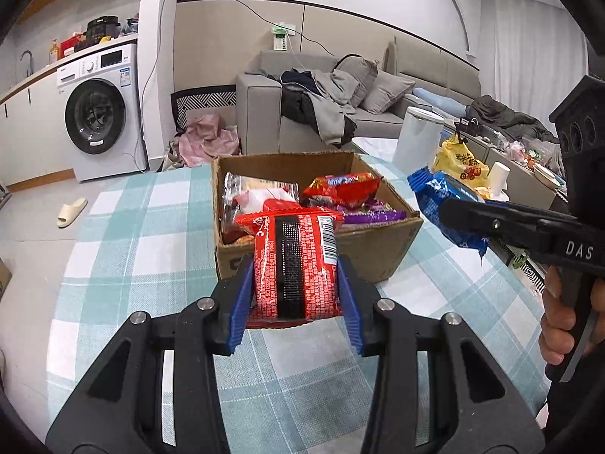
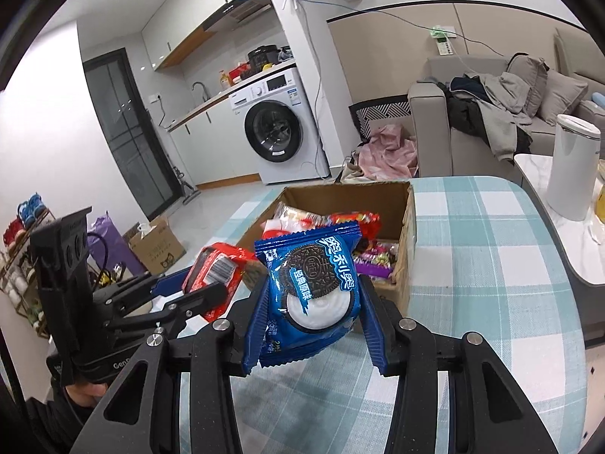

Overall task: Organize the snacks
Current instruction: 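Lift both held snacks and carry them over the SF box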

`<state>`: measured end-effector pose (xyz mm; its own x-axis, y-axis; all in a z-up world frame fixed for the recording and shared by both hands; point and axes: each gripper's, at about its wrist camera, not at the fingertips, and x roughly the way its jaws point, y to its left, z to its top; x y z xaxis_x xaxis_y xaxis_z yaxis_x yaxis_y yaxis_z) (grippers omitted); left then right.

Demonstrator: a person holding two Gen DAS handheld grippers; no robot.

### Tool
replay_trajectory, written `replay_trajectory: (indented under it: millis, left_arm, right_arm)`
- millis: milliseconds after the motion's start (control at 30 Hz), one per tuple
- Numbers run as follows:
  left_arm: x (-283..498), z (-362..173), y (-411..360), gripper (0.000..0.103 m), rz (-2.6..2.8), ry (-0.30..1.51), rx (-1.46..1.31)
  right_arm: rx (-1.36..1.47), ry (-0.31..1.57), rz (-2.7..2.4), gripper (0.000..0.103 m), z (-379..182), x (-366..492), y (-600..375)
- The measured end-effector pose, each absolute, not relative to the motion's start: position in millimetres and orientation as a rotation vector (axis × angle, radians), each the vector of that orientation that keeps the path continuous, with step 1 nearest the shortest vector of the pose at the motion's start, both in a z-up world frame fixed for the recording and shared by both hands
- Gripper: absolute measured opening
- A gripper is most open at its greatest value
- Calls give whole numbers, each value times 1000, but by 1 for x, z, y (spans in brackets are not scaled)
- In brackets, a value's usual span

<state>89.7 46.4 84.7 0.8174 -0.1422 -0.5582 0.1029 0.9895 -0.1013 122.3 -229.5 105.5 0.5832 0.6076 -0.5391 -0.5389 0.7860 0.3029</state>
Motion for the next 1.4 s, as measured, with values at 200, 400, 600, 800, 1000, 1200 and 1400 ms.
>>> replay_trajectory:
  millis: [200,400,600,800,1000,1200,1400]
  left_arm:
    - [100,95,46,39,-119,586,-64]
    - [115,100,50,39,-105,581,-69]
    - [129,102,55,39,-100,582,-78]
    - [145,102,60,39,-103,587,-88]
    - [160,104,61,39,-102,590,-90]
    - [183,103,59,39,-88,594,-82]
    - [209,94,58,39,-77,615,-83]
  right_arm:
    - [118,660,662,45,113,130,-226]
    - [116,648,655,45,119,132,-222]
    - [109,645,643,45,122,137,-219]
    - [83,644,616,45,126,146,-214]
    - [86,661,597,45,127,162,-211]
    - [92,683,591,45,124,178,-205]
    - [104,702,585,45,118,195,-196]
